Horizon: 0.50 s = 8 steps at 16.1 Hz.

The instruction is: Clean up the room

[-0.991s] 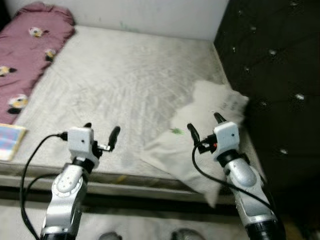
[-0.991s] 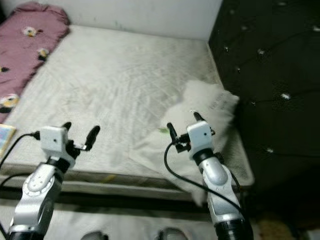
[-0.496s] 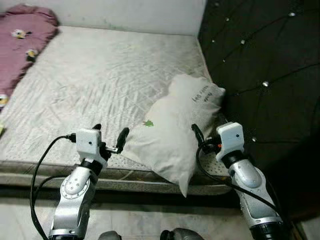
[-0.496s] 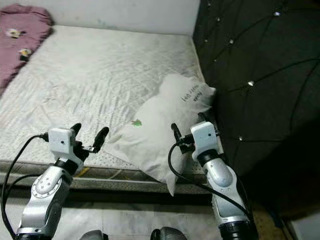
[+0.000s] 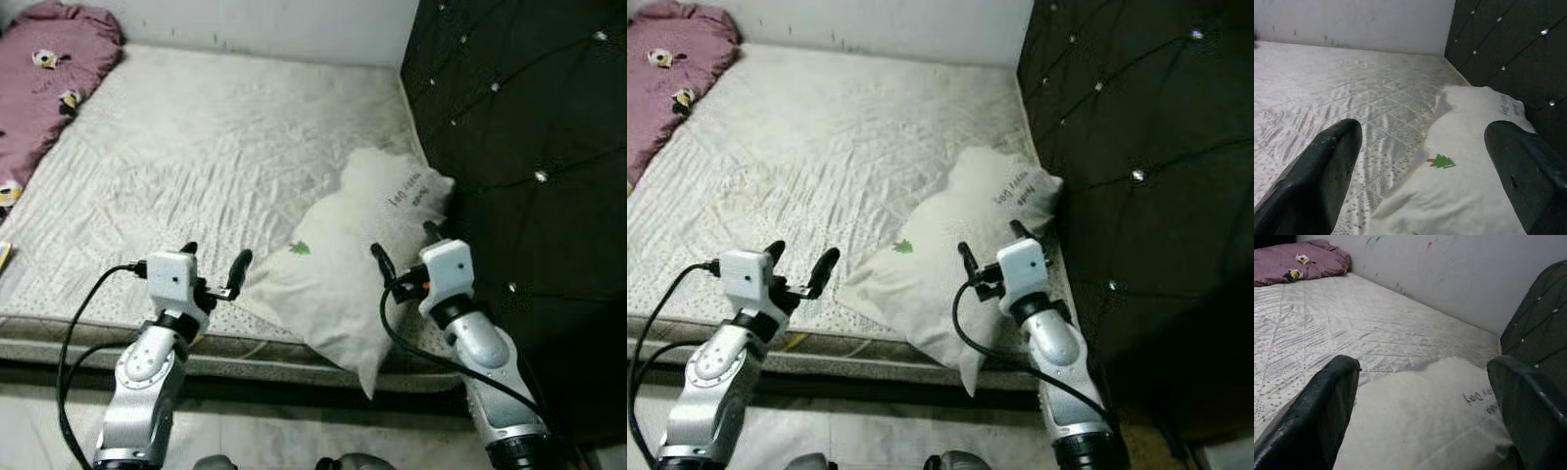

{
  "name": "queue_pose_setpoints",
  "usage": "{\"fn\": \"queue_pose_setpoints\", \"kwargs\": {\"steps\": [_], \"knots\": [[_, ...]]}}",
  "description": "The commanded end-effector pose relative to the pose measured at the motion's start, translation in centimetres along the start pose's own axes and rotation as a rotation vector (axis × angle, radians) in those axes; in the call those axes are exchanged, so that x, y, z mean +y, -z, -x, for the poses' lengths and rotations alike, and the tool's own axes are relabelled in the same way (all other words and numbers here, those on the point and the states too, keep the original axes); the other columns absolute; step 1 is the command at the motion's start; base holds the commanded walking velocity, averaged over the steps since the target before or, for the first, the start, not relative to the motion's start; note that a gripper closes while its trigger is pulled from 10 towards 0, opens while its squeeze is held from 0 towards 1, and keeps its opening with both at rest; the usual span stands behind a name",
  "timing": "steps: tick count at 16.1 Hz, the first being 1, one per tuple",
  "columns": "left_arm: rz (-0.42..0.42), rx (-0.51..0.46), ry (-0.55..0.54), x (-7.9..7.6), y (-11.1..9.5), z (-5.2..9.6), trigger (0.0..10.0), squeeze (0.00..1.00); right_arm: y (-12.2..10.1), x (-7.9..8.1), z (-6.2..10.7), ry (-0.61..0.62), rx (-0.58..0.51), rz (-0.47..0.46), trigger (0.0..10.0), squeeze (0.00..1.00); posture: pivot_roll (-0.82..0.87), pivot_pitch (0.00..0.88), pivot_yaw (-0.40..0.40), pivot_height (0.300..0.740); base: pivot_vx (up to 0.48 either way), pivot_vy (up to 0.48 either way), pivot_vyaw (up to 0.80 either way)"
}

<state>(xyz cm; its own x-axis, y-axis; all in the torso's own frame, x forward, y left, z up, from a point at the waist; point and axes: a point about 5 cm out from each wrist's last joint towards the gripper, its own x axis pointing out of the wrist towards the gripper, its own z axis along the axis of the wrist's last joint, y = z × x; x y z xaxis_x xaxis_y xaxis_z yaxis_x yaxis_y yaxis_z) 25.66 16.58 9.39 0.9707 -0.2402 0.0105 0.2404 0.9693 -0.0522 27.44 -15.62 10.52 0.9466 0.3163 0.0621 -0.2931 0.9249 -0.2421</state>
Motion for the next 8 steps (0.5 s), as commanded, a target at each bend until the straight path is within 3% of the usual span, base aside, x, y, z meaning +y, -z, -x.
{"fn": "queue_pose_setpoints", "kwargs": {"steps": [1,8], "knots": [[-0.008,-0.009,0.01,-0.08,-0.26,0.0,10.0,0.0,-0.27,-0.2,-0.05,0.002,-0.008,0.015,10.0,0.0,-0.04,0.066,-0.066,0.74,0.0,0.0,0.0],[-0.009,0.014,-0.026,0.16,-0.01,0.05,10.0,0.0,-0.12,-0.15,-0.08,0.006,0.0,0.006,10.0,0.0,-0.03,0.065,-0.064,0.74,0.0,0.0,0.0]]}}
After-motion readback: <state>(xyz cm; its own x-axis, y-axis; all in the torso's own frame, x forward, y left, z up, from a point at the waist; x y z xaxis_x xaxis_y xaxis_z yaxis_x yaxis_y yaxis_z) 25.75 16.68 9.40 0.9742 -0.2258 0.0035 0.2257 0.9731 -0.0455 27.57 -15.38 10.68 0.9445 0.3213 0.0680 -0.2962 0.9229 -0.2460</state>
